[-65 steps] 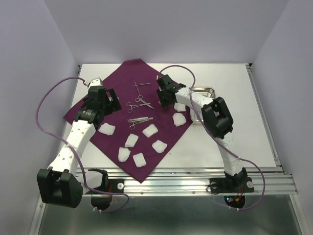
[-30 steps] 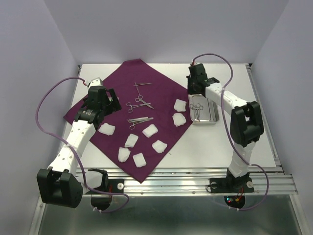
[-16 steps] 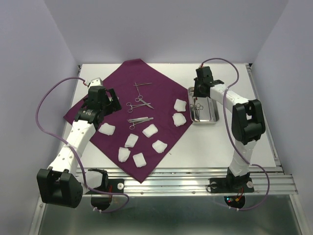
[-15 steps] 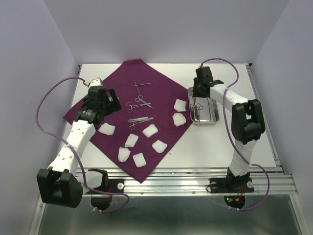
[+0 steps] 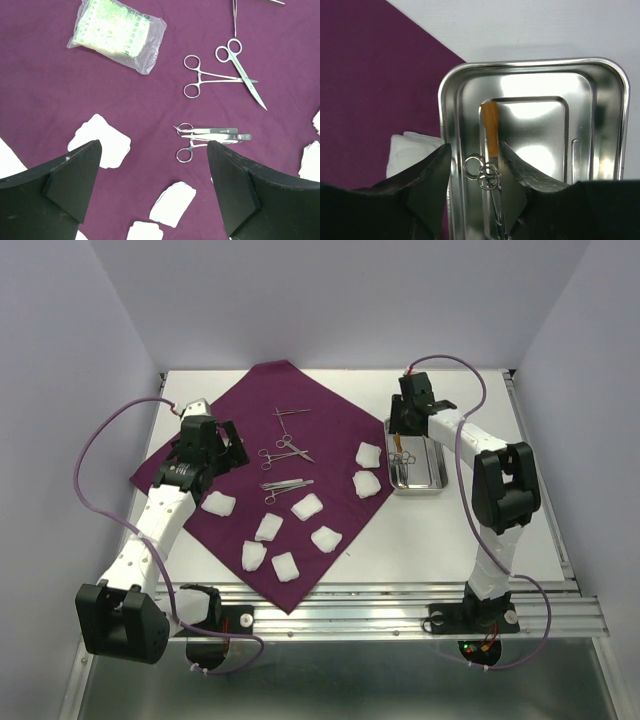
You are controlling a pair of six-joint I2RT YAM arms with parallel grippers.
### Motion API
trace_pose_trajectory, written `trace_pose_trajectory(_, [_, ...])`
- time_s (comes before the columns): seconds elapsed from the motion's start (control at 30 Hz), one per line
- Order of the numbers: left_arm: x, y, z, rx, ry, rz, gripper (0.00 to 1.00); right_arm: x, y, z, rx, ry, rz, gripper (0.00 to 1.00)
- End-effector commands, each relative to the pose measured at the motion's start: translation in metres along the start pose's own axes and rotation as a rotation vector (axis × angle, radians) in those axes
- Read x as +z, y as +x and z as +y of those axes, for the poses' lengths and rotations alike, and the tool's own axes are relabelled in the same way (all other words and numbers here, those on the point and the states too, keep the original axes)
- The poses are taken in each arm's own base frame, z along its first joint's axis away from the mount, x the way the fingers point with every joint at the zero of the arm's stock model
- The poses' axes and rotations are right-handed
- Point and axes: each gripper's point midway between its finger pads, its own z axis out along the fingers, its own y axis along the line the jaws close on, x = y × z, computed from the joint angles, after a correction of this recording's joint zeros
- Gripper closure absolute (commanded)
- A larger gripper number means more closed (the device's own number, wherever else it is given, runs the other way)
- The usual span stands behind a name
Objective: Prepare the surgical pack
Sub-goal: Place the medical item in the container, then pick up the medical item from the surgical kit.
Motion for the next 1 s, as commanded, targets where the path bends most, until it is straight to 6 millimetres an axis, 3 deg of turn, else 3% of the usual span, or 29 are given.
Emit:
trace_pose_trajectory(0.0, [0.004,-0.004,-0.005,-0.020,0.023,-0.014,0.01,-0.033,-0.044,0.045,-0.047,-0.095,-0.124,0.52])
trace_pose_trajectory(0.17, [0.007,-0.007,-0.008,-0.031,0.026,-0.007,0.01,-0.036,-0.037,0.090,-0.117,-0.155,-0.118,0.46])
trace_pose_trajectory(0.3, [0.006,-0.010,-0.007,-0.031,0.014,-0.009,0.01,-0.032,-0.025,0.145,-0.192,-0.217,-0.100,0.46])
trace_pose_trajectory(0.5, [0.014,-0.012,-0.013,-0.044,0.018,0.003,0.01,-0.021,-0.021,0.182,-0.205,-0.259,-0.090,0.47])
trace_pose_trajectory(0.57, [0.018,-0.023,-0.020,-0.046,0.027,-0.006,0.01,-0.020,-0.025,0.186,-0.189,-0.268,-0.095,0.47])
trace_pose_trajectory(0.63, [0.034,-0.020,-0.020,-0.033,-0.009,0.043,0.02,-0.021,-0.026,0.184,-0.183,-0.258,-0.100,0.48])
trace_pose_trajectory(0.7, [0.039,-0.039,-0.031,-0.033,0.000,0.030,0.05,-0.024,-0.029,0.177,-0.184,-0.229,-0.114,0.48])
trace_pose_trajectory(0.73, [0.051,-0.035,-0.034,-0.025,-0.007,0.058,0.05,-0.027,-0.030,0.173,-0.193,-0.214,-0.120,0.48])
trace_pose_trajectory(0.9, [0.079,-0.059,-0.070,-0.008,0.018,0.049,0.09,-0.055,-0.034,0.127,-0.199,-0.090,-0.155,0.47])
trace_pose_trajectory(0.97, [0.094,-0.050,-0.076,0.008,0.006,0.080,0.09,-0.063,-0.032,0.113,-0.189,-0.072,-0.156,0.47])
